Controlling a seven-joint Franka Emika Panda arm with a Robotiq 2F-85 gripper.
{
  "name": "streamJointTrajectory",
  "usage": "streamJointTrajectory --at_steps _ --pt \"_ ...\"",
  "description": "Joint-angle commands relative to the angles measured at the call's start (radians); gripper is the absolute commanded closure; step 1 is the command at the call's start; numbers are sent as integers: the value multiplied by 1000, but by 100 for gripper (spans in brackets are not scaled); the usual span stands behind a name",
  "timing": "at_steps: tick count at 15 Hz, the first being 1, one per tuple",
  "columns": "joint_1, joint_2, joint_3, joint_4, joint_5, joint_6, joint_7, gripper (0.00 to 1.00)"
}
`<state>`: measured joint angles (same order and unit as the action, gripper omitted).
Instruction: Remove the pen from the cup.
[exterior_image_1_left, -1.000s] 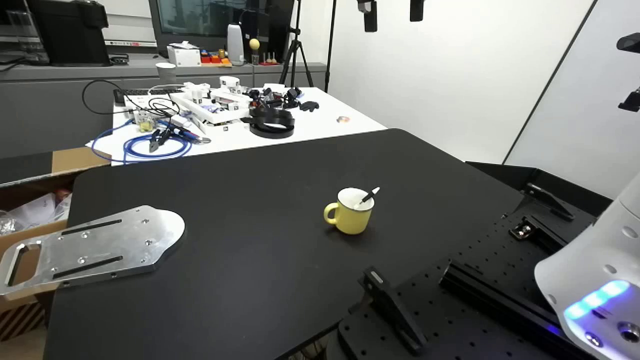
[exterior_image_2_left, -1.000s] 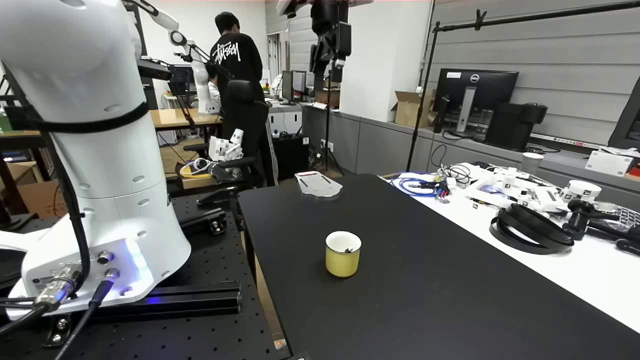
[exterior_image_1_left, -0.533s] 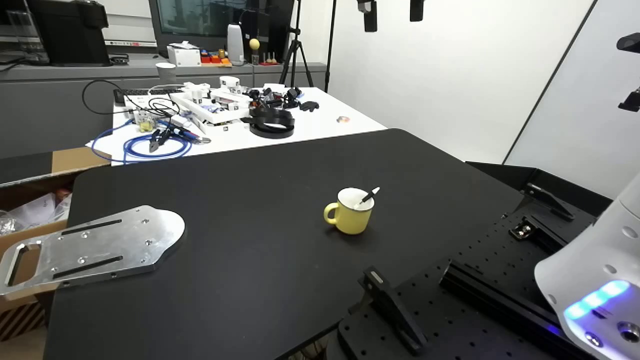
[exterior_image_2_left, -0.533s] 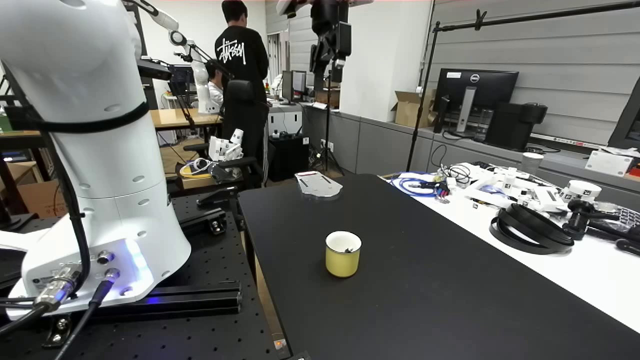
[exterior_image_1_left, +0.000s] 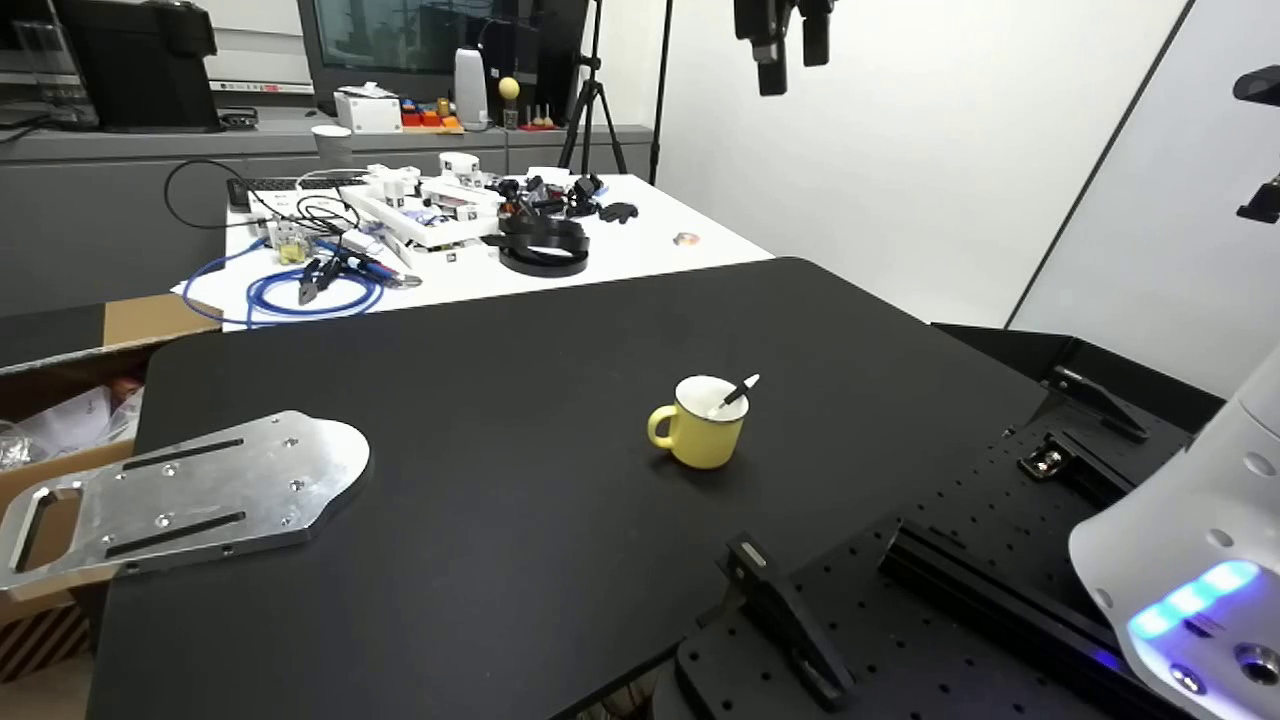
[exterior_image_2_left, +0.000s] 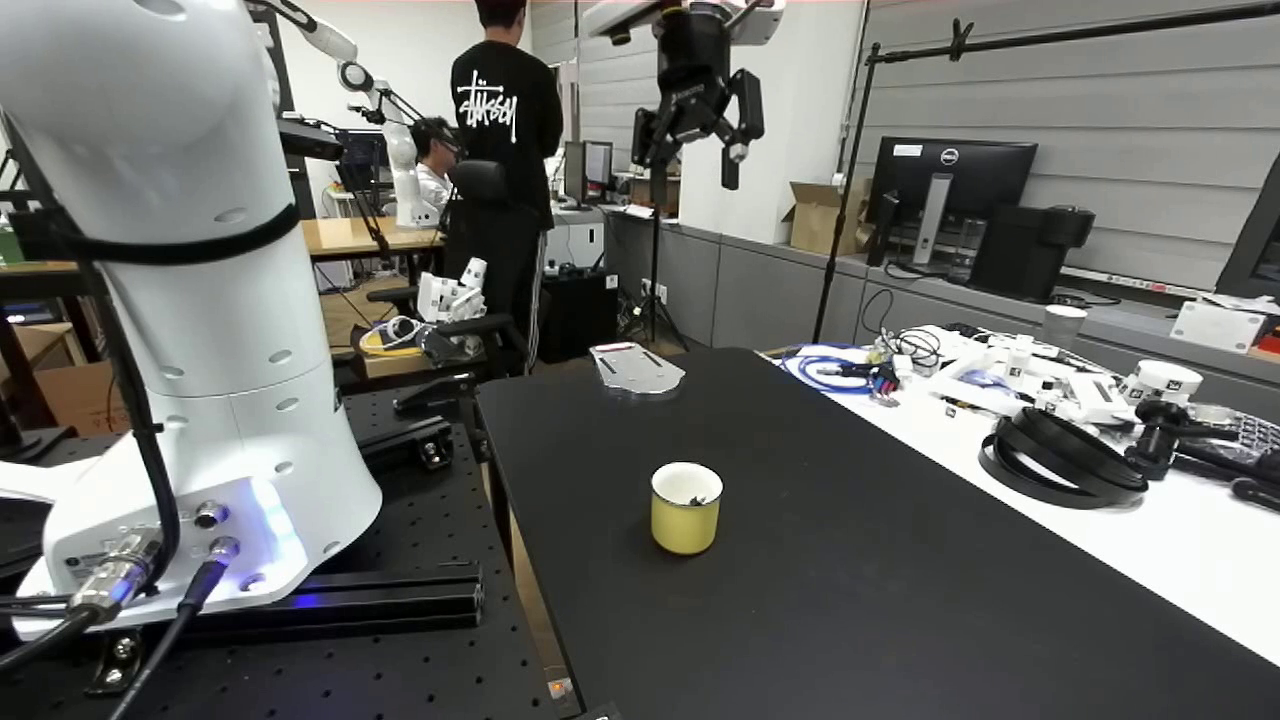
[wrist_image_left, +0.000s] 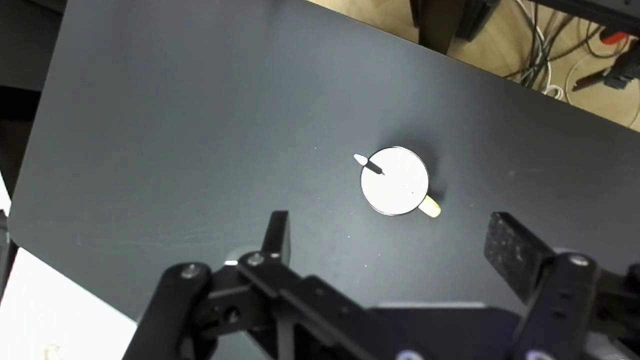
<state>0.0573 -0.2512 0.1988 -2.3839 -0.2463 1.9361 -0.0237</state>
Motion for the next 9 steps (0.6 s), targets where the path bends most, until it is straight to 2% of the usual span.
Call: streamJointTrajectory --at_steps 1,5,9 --pt "12 101 -67 50 -62 5 -205 0" --pt "13 214 -108 59 -56 41 -430 0" --pt "10 353 -103 84 -142 36 -440 0"
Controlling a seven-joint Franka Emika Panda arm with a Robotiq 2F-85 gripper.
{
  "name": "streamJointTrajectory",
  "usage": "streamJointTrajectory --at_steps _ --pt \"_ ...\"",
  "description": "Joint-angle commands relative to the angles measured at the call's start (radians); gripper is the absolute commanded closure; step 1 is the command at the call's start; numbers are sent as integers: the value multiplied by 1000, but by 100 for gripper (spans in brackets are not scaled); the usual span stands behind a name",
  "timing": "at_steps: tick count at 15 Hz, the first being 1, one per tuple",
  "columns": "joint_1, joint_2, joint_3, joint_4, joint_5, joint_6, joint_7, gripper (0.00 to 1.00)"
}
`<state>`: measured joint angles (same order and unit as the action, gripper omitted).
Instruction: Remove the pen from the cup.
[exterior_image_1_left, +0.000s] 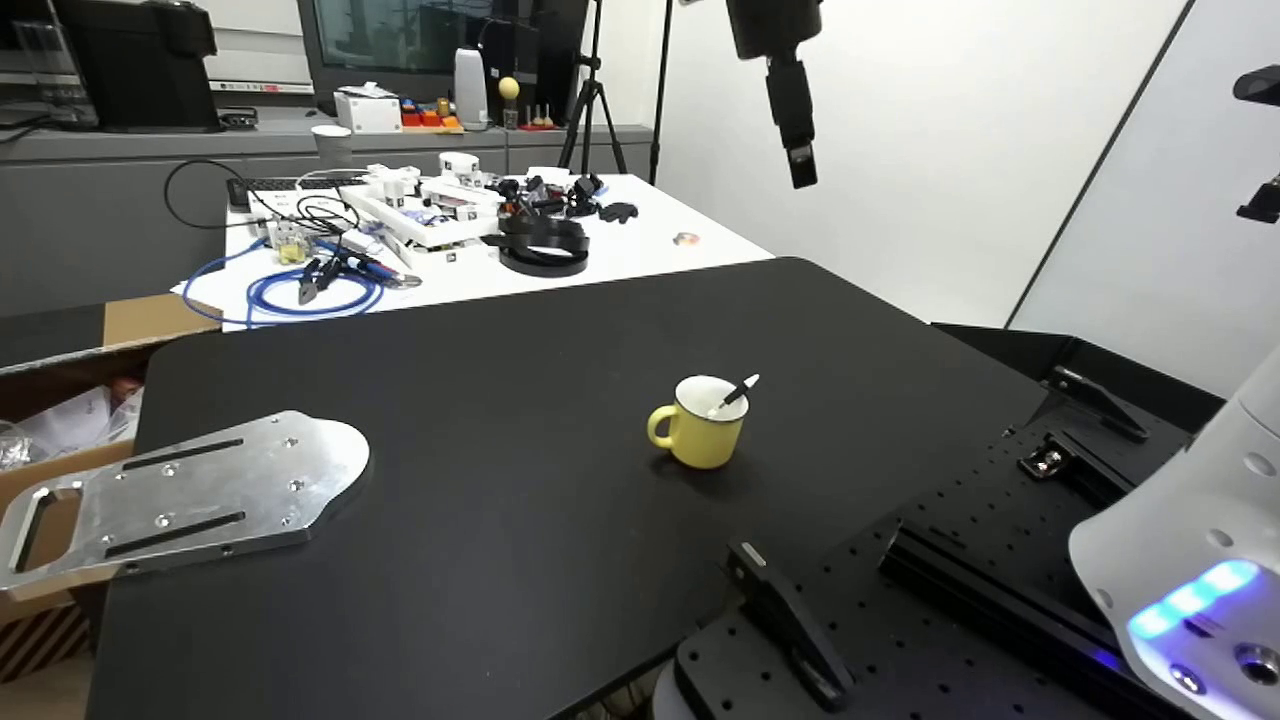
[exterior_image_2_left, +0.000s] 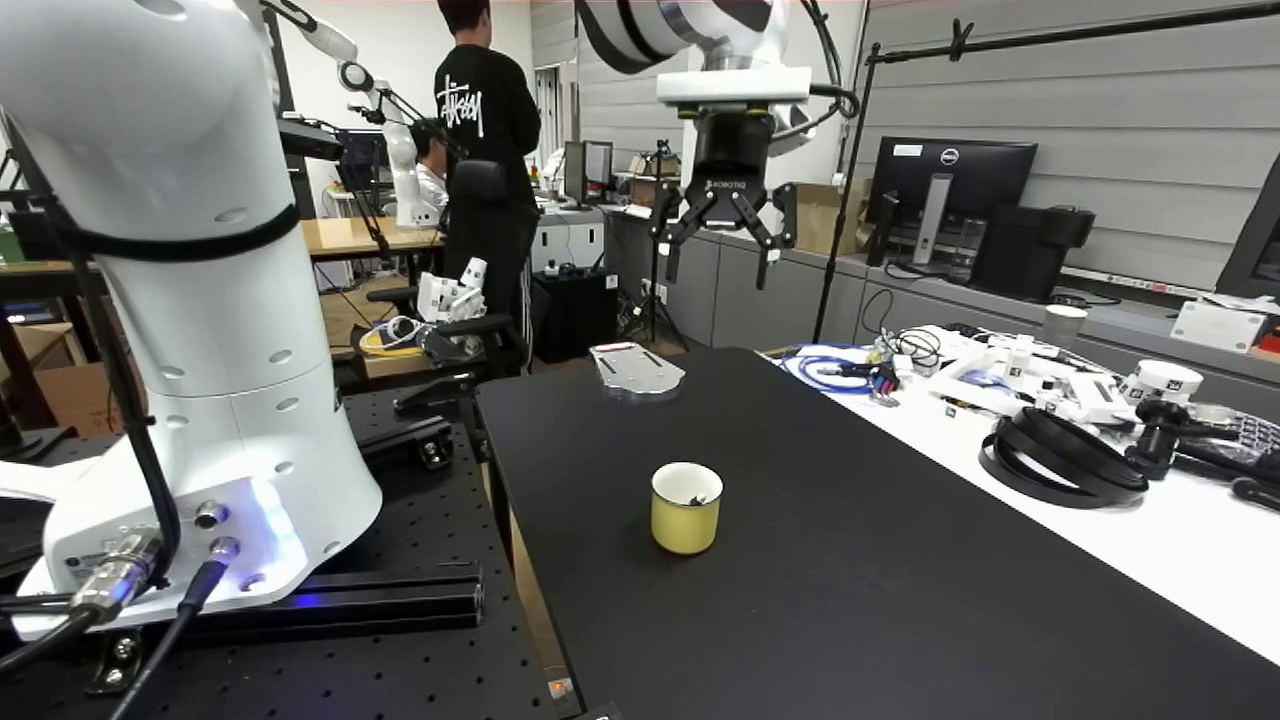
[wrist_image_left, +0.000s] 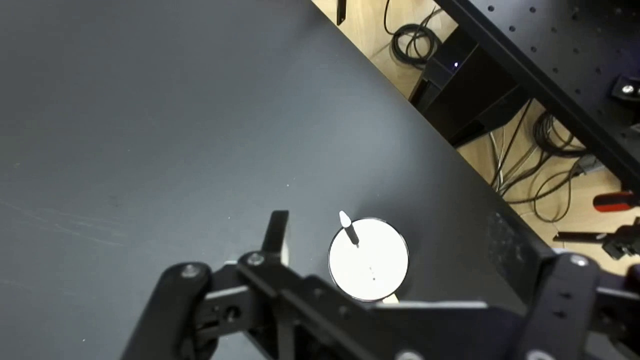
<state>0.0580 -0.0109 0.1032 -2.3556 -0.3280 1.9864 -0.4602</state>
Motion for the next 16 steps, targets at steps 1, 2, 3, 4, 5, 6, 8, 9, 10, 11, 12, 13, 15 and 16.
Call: streamJointTrajectory --at_steps 1,2,3,4,5,6,8,9,10,11,12,13,15,16 --pt "10 150 -8 66 -86 -16 23 0" --pt "7 71 -6 14 -44 -1 0 0" --pt "6 104 -5 23 -58 -1 2 0" --pt "5 129 -5 32 -66 -1 2 0" --pt "5 144 -4 40 -66 -1 2 0" --pt "5 150 -4 46 -67 -1 2 0" --pt "5 151 -4 52 -67 -2 2 0" --pt "5 151 -4 54 -67 -2 2 0" --pt "5 151 -4 54 -67 -2 2 0" --pt "5 151 -4 54 -67 -2 2 0" --pt "8 179 -8 74 -86 -15 28 0" --pt "9 206 -10 88 -95 -17 38 0" --pt "9 247 -10 99 -108 3 31 0" --pt "11 269 -11 106 -127 10 34 0"
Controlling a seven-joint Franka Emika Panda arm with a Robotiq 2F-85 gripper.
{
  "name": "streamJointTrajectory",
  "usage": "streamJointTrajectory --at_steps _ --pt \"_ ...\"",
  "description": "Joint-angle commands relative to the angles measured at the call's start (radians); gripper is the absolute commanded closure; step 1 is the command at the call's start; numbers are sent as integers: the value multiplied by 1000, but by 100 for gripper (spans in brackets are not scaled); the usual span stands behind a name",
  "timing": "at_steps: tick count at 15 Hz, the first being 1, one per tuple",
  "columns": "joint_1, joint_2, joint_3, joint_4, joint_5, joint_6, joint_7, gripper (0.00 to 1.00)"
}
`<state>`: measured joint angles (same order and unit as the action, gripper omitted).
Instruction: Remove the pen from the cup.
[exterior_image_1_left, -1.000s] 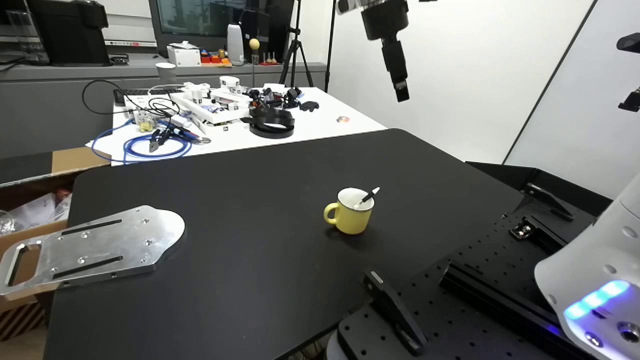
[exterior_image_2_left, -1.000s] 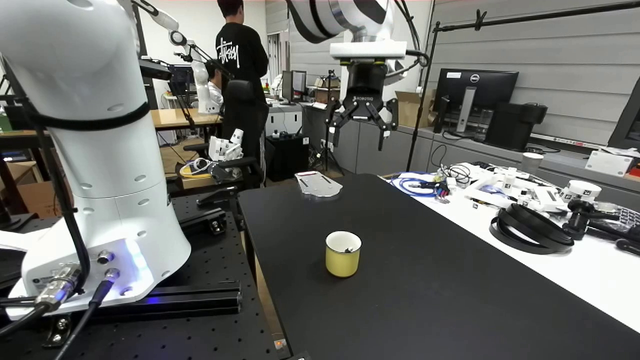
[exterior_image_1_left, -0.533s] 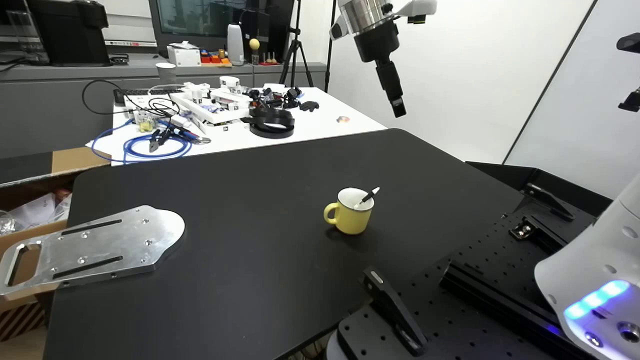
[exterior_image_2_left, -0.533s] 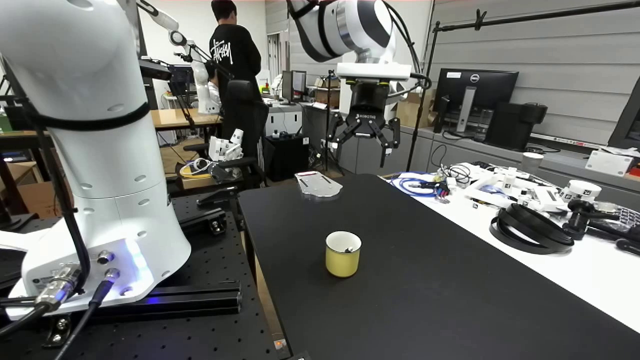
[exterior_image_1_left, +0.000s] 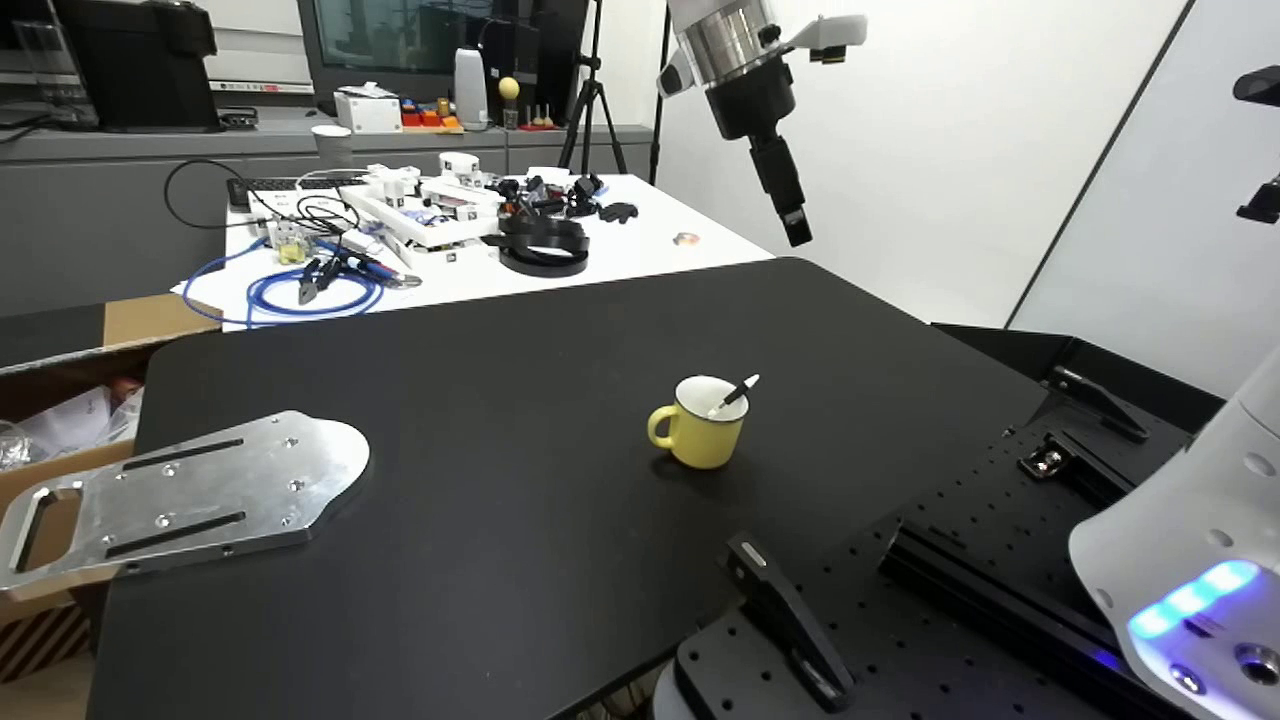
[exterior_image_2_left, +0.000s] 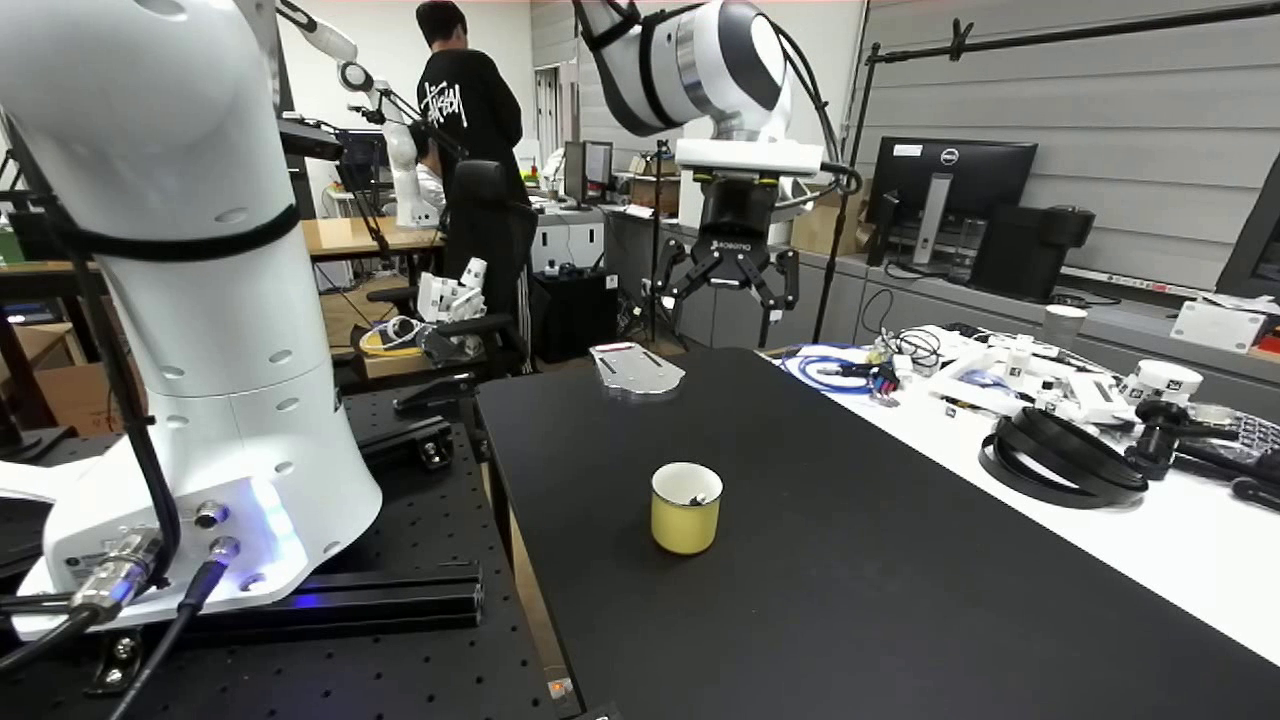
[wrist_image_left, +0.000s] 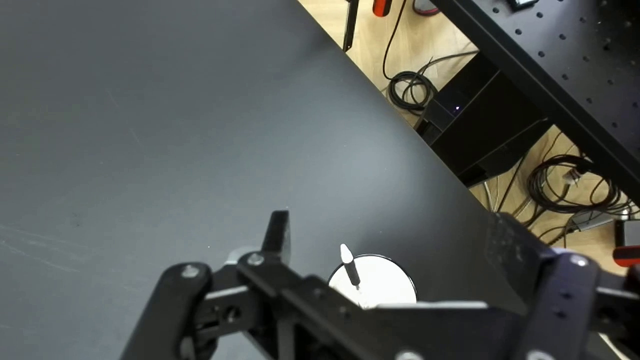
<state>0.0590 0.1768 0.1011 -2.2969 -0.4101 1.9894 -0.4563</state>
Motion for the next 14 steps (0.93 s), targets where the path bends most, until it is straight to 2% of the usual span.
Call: streamJointTrajectory --at_steps 1,5,14 --pt "10 109 -10 55 -59 16 30 0" --pt "10 213 -24 78 -138 72 37 0" --pt "24 381 -34 97 -164 188 60 0"
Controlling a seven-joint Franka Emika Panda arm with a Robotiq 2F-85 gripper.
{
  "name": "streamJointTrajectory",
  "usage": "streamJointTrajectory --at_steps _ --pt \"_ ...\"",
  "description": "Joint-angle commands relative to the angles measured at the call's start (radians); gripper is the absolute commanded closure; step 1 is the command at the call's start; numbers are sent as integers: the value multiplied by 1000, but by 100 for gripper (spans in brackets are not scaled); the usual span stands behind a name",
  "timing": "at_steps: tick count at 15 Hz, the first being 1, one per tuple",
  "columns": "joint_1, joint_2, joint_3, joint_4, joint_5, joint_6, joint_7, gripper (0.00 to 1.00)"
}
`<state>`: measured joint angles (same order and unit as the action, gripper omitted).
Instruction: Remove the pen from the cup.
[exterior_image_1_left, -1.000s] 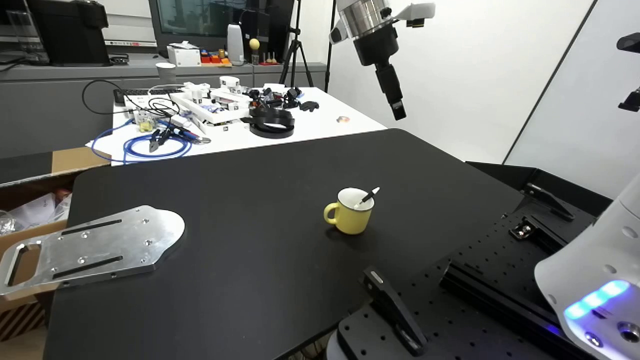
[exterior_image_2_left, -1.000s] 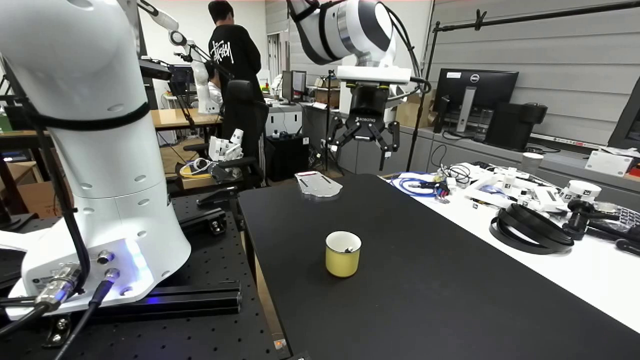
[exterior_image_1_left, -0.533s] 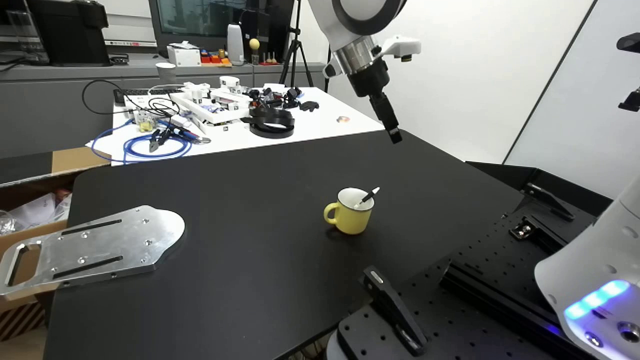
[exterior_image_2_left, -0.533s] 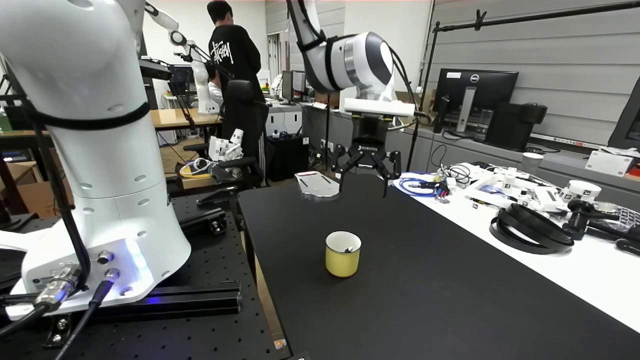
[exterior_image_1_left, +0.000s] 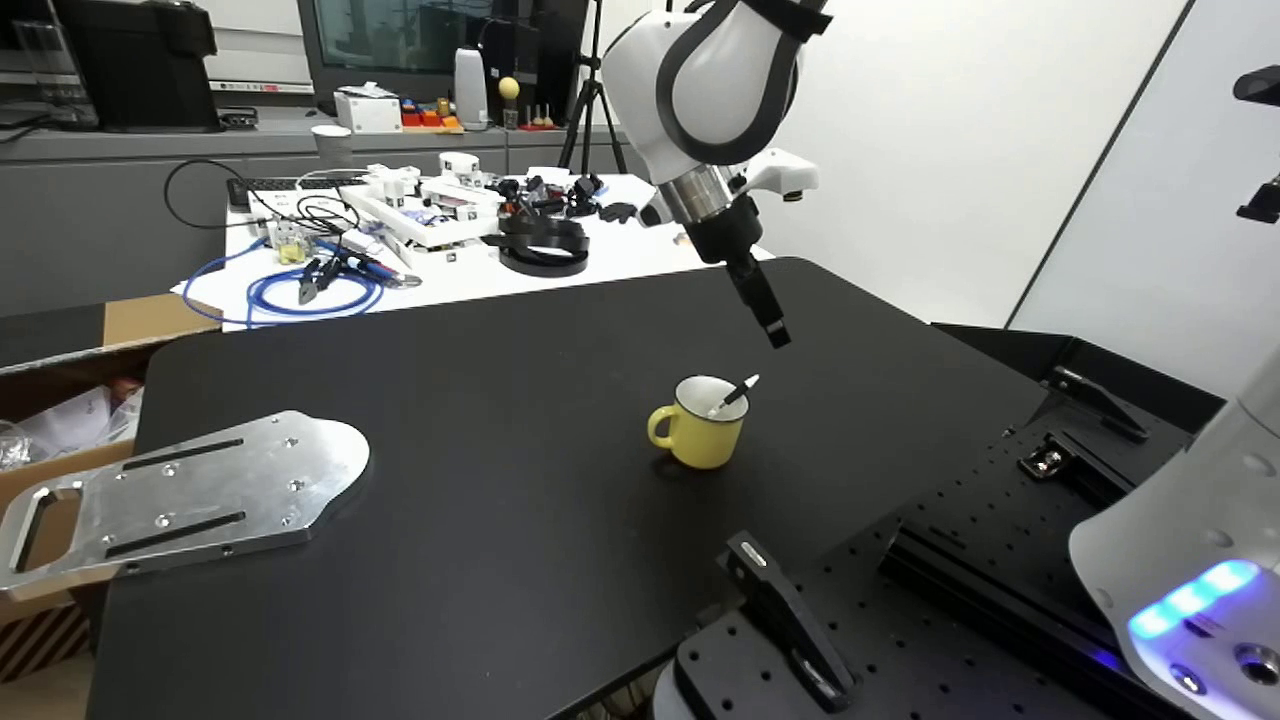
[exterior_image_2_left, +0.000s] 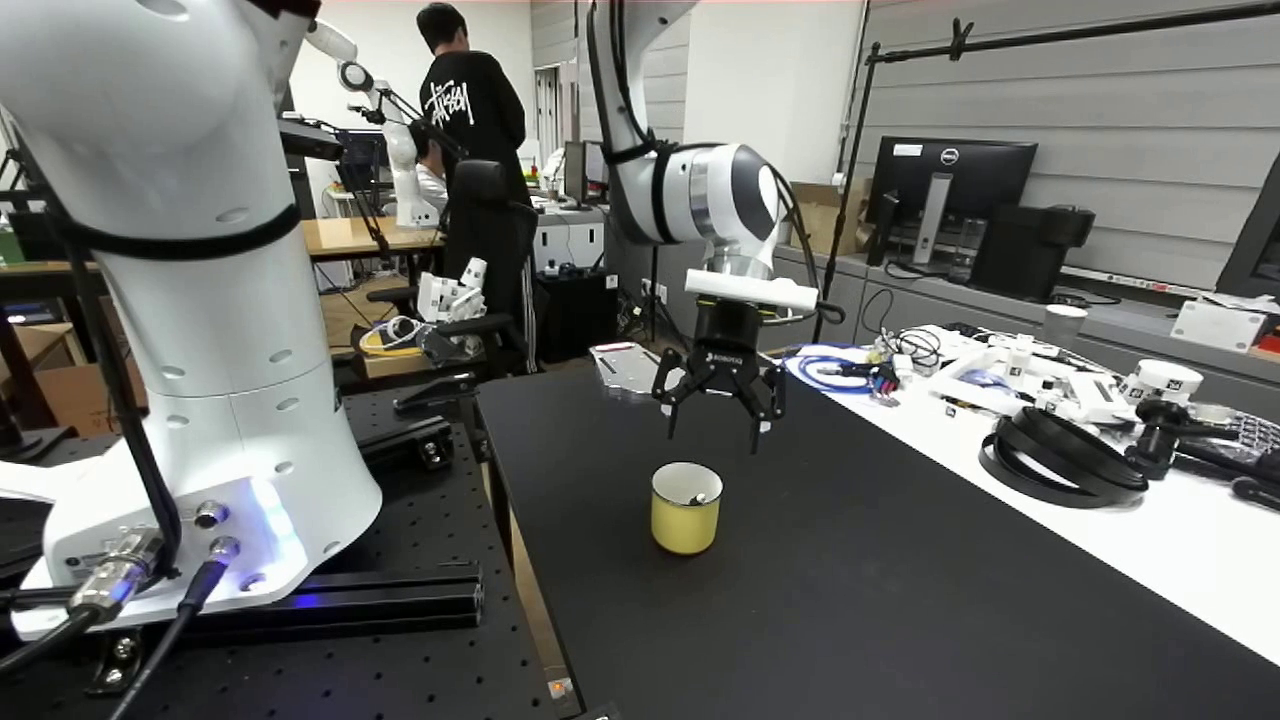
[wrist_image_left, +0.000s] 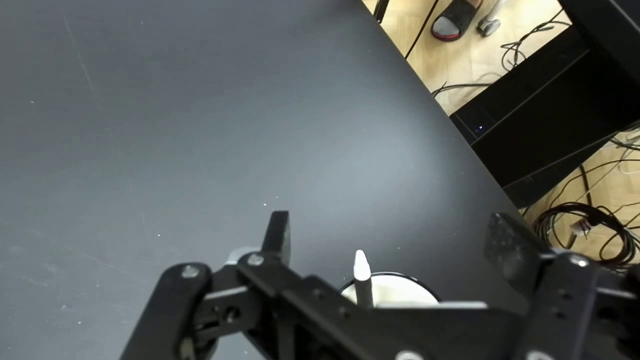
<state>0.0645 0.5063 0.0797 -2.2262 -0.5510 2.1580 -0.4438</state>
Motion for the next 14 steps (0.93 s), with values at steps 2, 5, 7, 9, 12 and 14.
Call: streamJointTrajectory --at_steps 2,5,7,9,12,14 --pt "24 80 -17 32 -28 40 55 0" --pt "32 120 -28 54 -44 68 61 0" --pt "33 144 -32 76 -49 71 57 0" --pt "32 166 -35 97 -45 69 53 0" --pt "30 197 -36 121 -41 71 52 0" --pt "30 216 -35 136 -36 68 50 0"
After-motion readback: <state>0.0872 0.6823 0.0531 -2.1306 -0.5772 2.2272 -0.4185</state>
